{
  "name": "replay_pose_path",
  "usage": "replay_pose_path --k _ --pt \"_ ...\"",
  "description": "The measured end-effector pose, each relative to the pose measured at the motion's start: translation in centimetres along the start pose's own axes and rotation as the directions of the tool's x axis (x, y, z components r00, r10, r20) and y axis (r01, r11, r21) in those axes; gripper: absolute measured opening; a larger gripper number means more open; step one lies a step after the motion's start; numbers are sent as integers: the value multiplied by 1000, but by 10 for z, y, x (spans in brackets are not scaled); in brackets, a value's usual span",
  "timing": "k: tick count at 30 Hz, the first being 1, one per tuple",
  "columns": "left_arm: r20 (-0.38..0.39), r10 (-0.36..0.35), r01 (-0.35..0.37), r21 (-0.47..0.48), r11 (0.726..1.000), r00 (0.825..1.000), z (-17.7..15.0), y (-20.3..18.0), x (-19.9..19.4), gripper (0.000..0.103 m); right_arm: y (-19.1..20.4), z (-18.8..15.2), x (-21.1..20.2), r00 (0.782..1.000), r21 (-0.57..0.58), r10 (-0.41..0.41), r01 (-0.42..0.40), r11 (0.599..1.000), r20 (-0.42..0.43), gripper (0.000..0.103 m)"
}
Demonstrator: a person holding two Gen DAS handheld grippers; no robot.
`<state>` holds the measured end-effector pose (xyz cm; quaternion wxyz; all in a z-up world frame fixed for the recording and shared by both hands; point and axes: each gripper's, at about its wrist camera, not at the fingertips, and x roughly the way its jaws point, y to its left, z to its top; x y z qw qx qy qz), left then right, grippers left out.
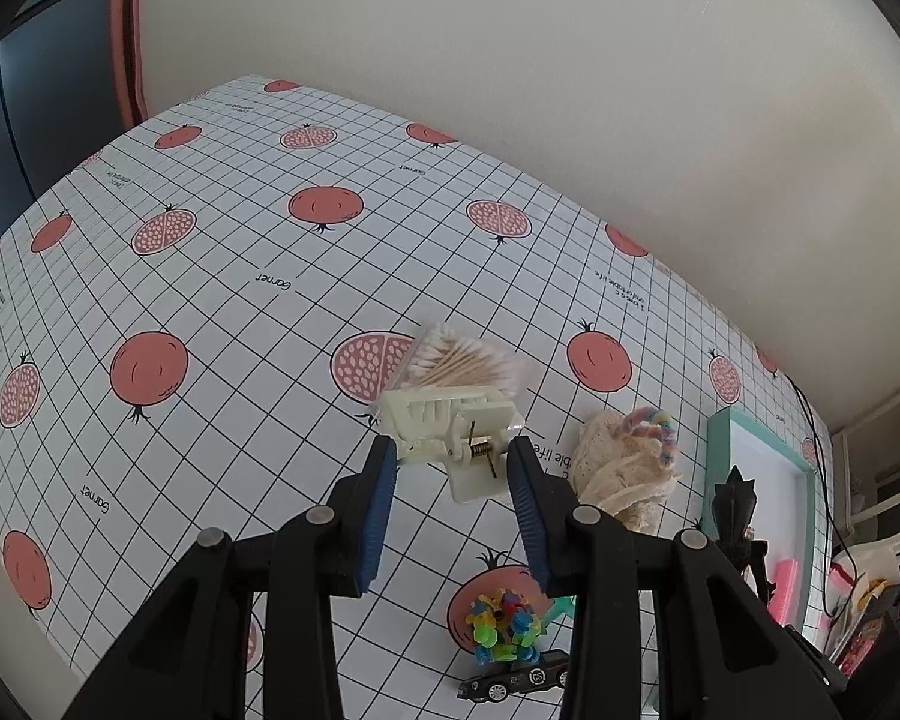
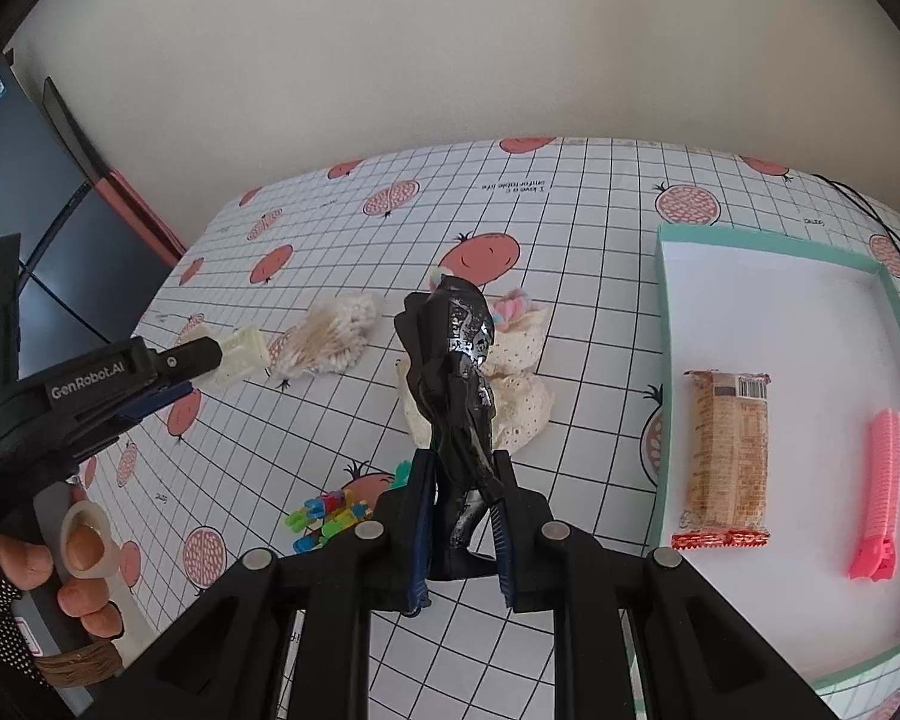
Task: Organize objects
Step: 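Carry the black figure with the right tool while the left tool carries the white clip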
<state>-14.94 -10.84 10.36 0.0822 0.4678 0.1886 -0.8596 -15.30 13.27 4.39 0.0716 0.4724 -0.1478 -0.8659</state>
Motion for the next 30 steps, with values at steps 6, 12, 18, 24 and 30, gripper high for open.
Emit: replay_pose_path --k 6,12,18,24,30 --pt "12 -1 1 9 1000 1000 0 -4 -4 39 -3 -1 -2 1000 4 -6 6 1000 -8 19" --pt "3 2 -2 10 1000 1000 -4 -9 -1 39 -14 -2 -2 1000 30 -19 20 999 -9 19" --pt "16 -39 38 38 999 999 -11 -32 -11 39 -45 0 -25 997 86 -70 66 994 43 19" --pt "20 -96 94 96 991 995 -23 -71 -21 39 -93 1 -60 985 164 -154 139 977 82 19" --pt "-13 -172 172 141 975 985 -43 -118 -23 39 -134 -3 -97 967 228 -216 183 956 131 19"
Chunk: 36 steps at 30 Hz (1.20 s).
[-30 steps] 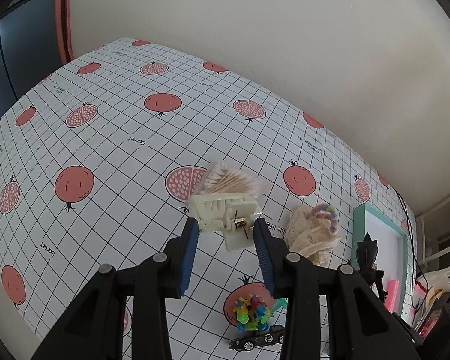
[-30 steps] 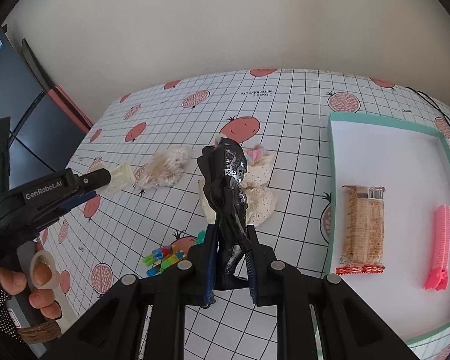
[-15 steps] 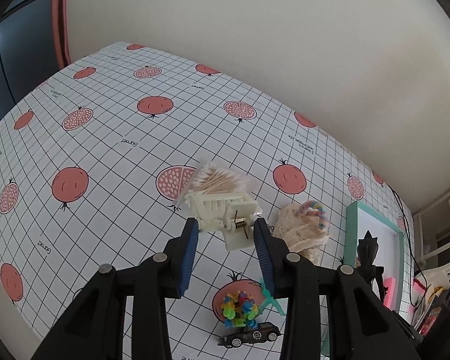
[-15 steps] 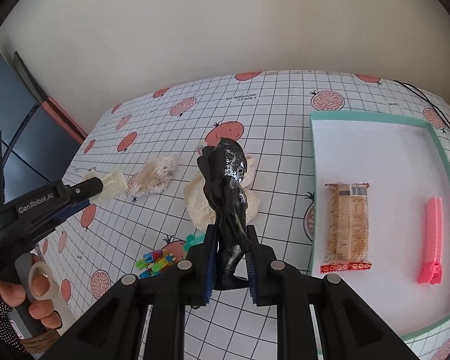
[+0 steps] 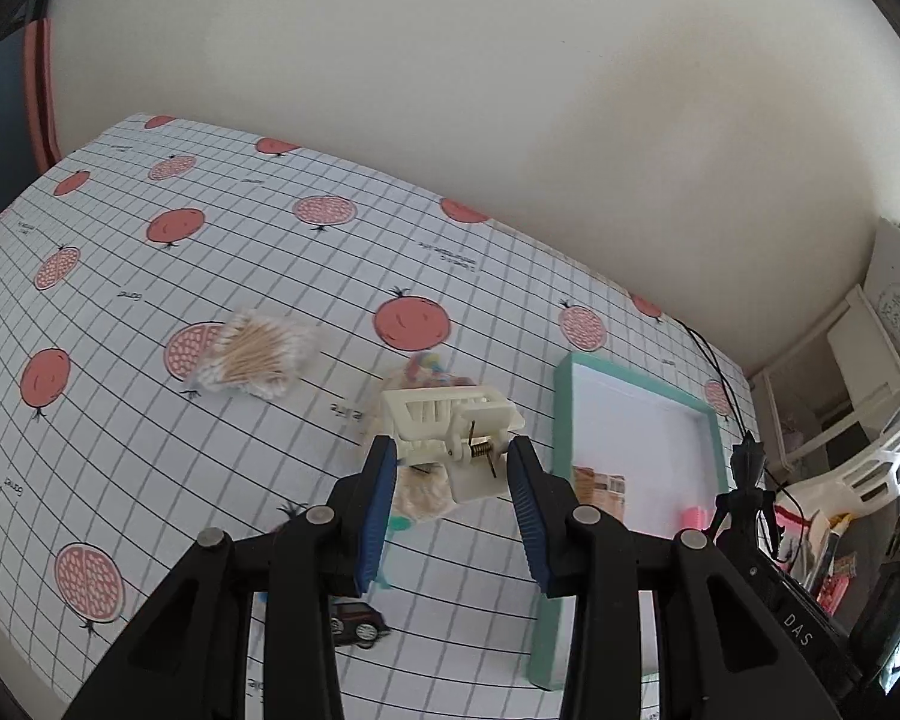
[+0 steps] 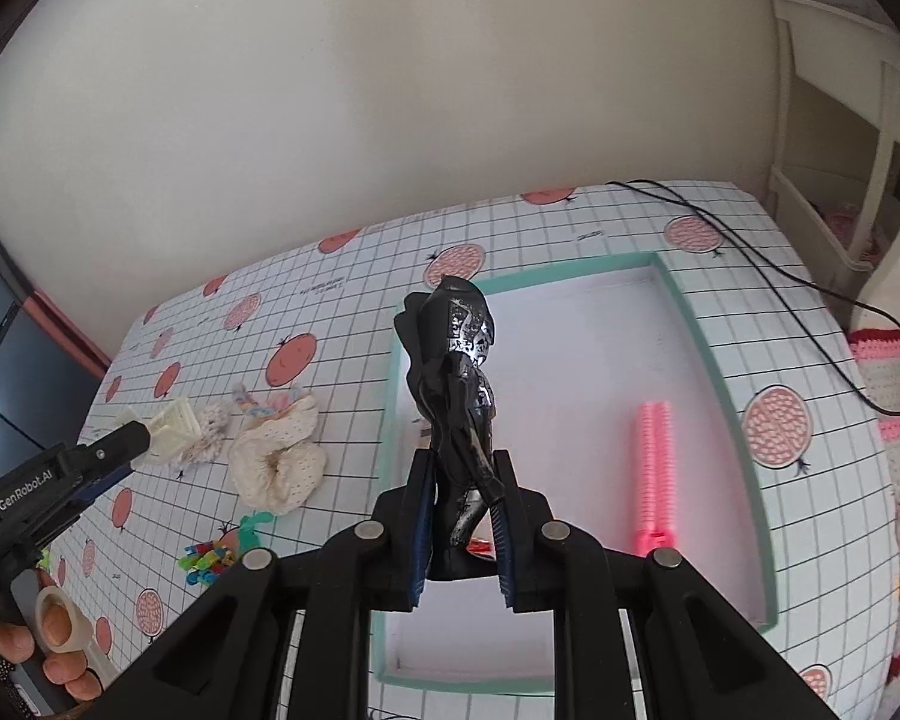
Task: Organize objects
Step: 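Carry the black figure with the right tool while the left tool carries the white clip, then lower the white clip into the tray with the left tool while the right tool lowers the black figure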
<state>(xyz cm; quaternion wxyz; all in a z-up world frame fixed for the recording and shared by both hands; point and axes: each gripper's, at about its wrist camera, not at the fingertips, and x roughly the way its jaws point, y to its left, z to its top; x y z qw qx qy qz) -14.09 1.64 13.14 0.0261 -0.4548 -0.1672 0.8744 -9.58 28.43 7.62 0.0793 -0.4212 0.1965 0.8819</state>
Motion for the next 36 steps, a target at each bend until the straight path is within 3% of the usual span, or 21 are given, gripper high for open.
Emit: replay_pose_path --k 8,13,21,36 --pt "-53 -113 117 96 988 992 -29 -75 9 39 -47 4 -26 997 69 -58 54 996 53 19" --pt "-85 -144 155 148 977 986 -45 -108 13 39 -65 4 -31 995 85 -84 79 993 59 19" --pt "-160 -101 135 215 967 982 -67 -133 36 39 -83 -6 -7 991 102 -128 131 986 -35 19" --pt "-277 -14 81 231 969 961 -95 -131 81 40 -94 -26 24 972 85 -170 186 979 -164 19"
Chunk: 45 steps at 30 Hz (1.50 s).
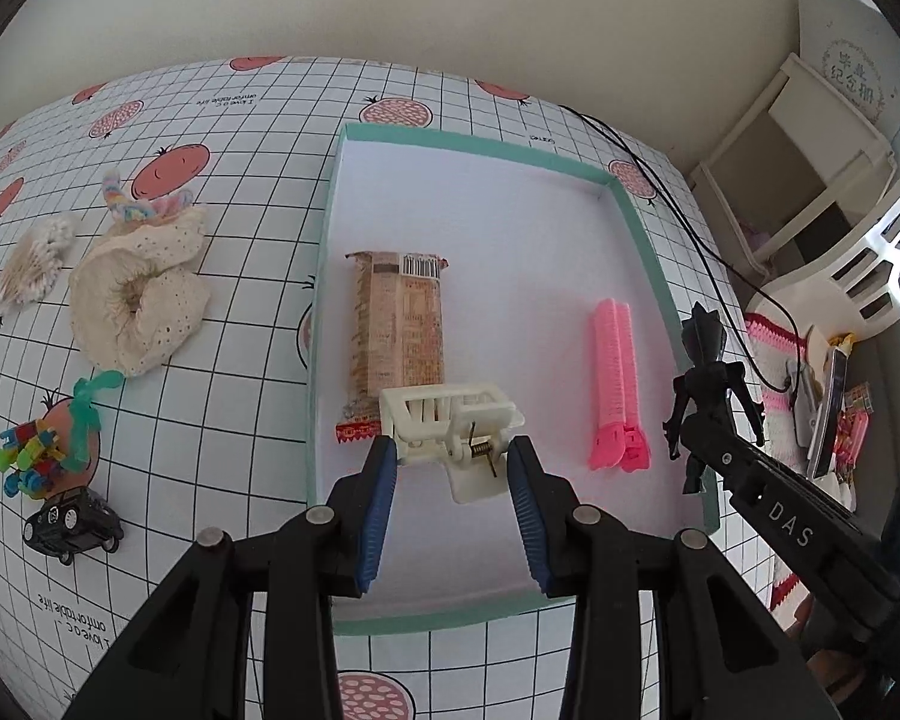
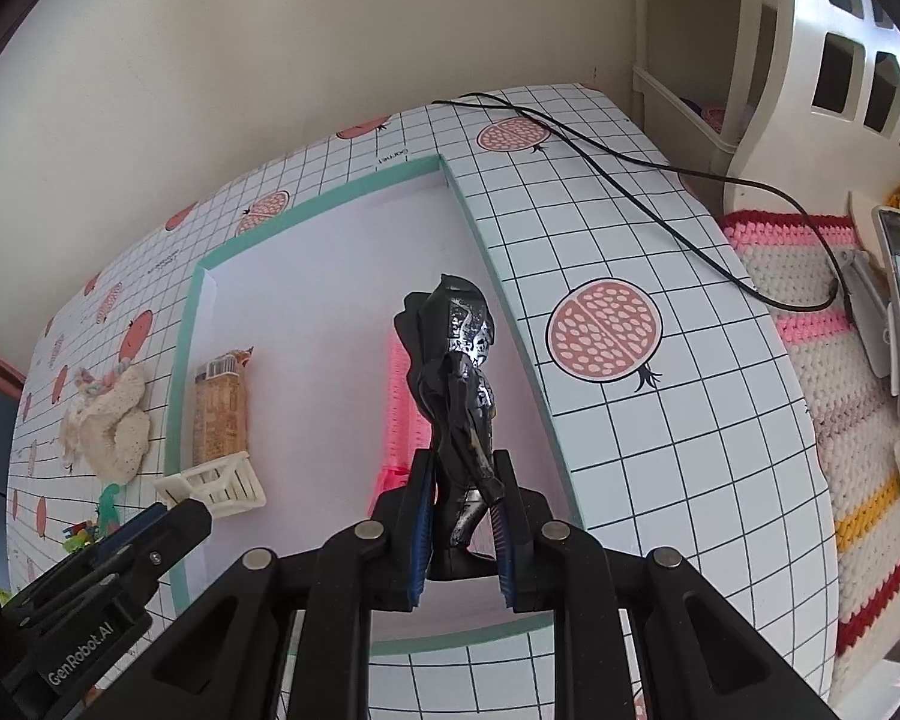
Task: Organize objects
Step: 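Lower the white clip into the tray with the left tool while the right tool lowers the black figure, then open both tools to release the white clip and black figure in the tray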
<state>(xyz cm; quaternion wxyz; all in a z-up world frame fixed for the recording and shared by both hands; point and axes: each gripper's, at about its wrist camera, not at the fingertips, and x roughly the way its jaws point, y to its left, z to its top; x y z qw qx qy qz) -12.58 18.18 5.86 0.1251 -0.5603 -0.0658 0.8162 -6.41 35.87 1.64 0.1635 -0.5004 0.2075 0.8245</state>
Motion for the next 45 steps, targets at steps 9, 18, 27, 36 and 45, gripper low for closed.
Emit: replay_pose_path --k 9,18,27,36,45 --pt "-32 16 -15 18 1000 999 -5 -2 7 39 7 -4 12 998 -36 -32 30 999 -45 19" --pt "-31 1 0 30 1000 1000 -3 -5 2 39 9 -6 14 997 -51 -44 41 998 -59 20" --pt "-29 -3 4 43 999 1000 -1 -6 -2 40 13 -6 9 997 -60 -62 60 996 -39 37" --pt "18 -30 29 30 999 999 6 -3 -19 41 22 0 -5 999 -70 -50 51 996 19 37" --pt "77 1 2 -45 999 997 13 21 -26 49 22 -1 1 998 -65 -57 58 996 11 48"
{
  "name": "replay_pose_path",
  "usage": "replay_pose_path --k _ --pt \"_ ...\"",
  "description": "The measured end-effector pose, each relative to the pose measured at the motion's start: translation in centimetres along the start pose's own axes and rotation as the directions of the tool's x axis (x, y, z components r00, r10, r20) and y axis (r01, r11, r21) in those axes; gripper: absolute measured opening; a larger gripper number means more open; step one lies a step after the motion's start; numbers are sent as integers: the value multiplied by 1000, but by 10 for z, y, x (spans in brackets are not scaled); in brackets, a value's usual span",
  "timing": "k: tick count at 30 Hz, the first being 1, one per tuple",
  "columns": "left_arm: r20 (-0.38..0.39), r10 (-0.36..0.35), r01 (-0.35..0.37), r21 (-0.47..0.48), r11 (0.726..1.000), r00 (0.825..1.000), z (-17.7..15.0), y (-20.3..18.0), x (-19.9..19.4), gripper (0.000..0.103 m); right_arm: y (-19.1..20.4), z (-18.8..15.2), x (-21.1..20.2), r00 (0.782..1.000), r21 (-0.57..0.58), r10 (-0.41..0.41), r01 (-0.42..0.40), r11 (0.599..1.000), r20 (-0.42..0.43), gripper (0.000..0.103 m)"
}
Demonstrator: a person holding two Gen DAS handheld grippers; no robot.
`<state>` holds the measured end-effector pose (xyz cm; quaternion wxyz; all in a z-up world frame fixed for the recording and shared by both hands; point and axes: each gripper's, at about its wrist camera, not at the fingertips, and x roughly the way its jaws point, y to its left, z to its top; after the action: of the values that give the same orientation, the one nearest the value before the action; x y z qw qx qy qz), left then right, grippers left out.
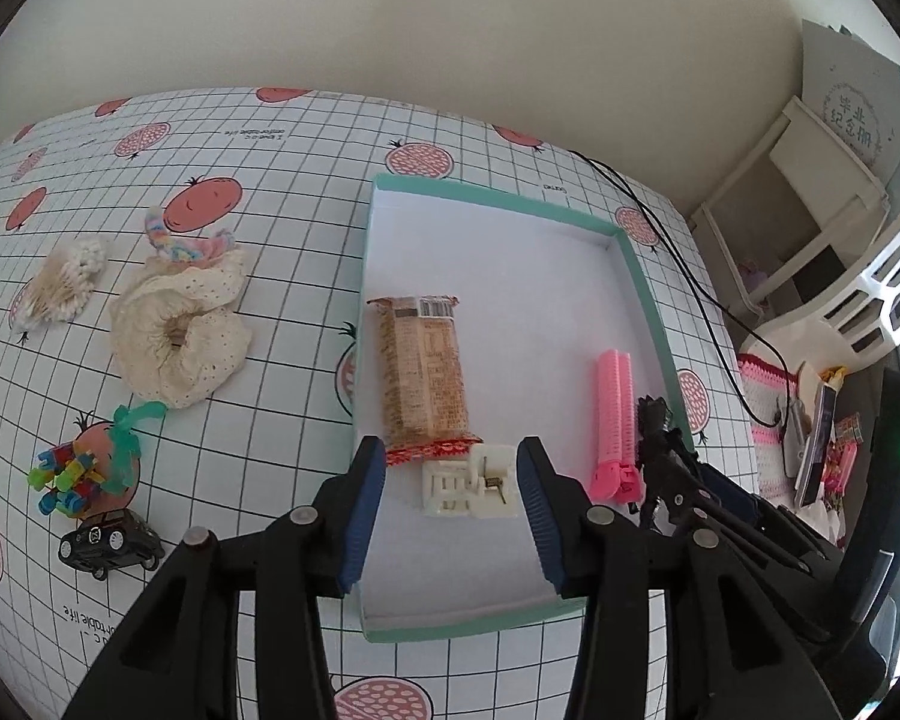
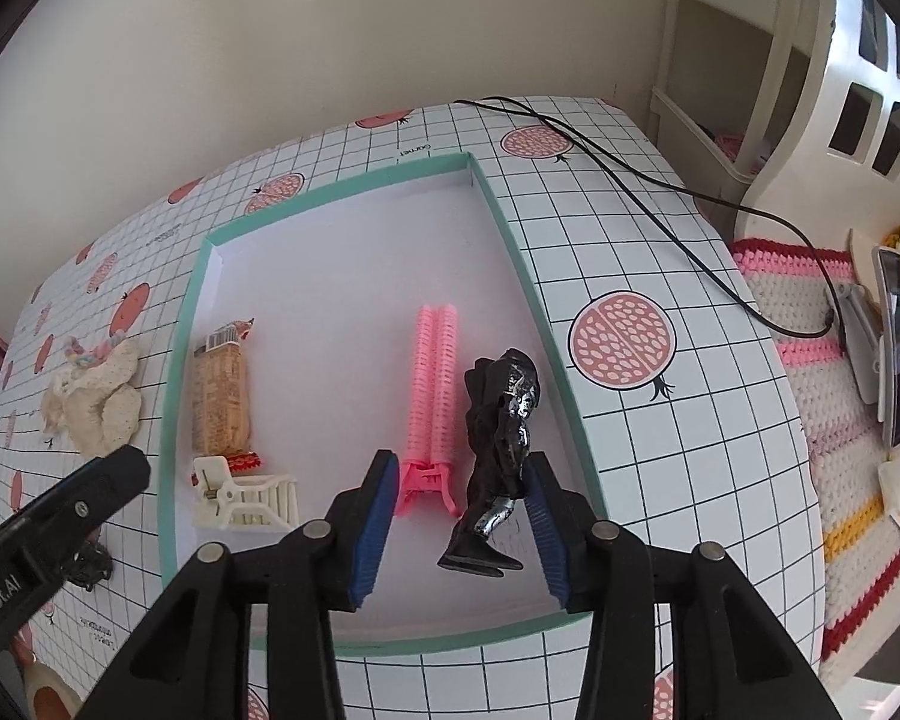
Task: Organize objects
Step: 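Open both tools to release the white clip and black figure in the tray, then withdraw both open tools from the tray toward the block toy and black car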
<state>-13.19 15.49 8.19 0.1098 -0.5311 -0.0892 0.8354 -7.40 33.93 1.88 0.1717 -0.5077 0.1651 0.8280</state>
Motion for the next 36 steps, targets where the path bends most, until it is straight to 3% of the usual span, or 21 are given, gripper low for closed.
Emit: replay_pose_path --k 15,17,21,23,26,30,32,36 --pt "26 139 -136 -109 985 990 2 43 10 63 11 -4 8 1000 -34 12 -12 999 -4 73" --pt "34 166 -161 -117 980 986 2 47 10 76 13 -5 9 1000 -44 14 -14 999 -2 80" --pt "43 228 -220 -138 966 973 2 56 9 84 20 -6 10 1000 -73 18 -17 997 4 88" --pt "41 237 -229 -153 961 971 2 62 10 87 23 -6 10 1000 -80 20 -19 997 9 100" --pt "41 258 -248 -163 955 965 1 68 11 96 25 -6 10 1000 -87 22 -20 996 14 103" --pt "52 283 -271 -169 948 958 1 71 11 96 27 -7 11 1000 -91 16 -15 996 17 103" --pt "69 297 -282 -172 944 953 1 71 8 103 27 -7 11 1000 -89 15 -13 996 20 103" --pt "96 307 -289 -168 943 947 3 71 4 103 27 -7 11 1000 -86 11 -9 996 22 103"
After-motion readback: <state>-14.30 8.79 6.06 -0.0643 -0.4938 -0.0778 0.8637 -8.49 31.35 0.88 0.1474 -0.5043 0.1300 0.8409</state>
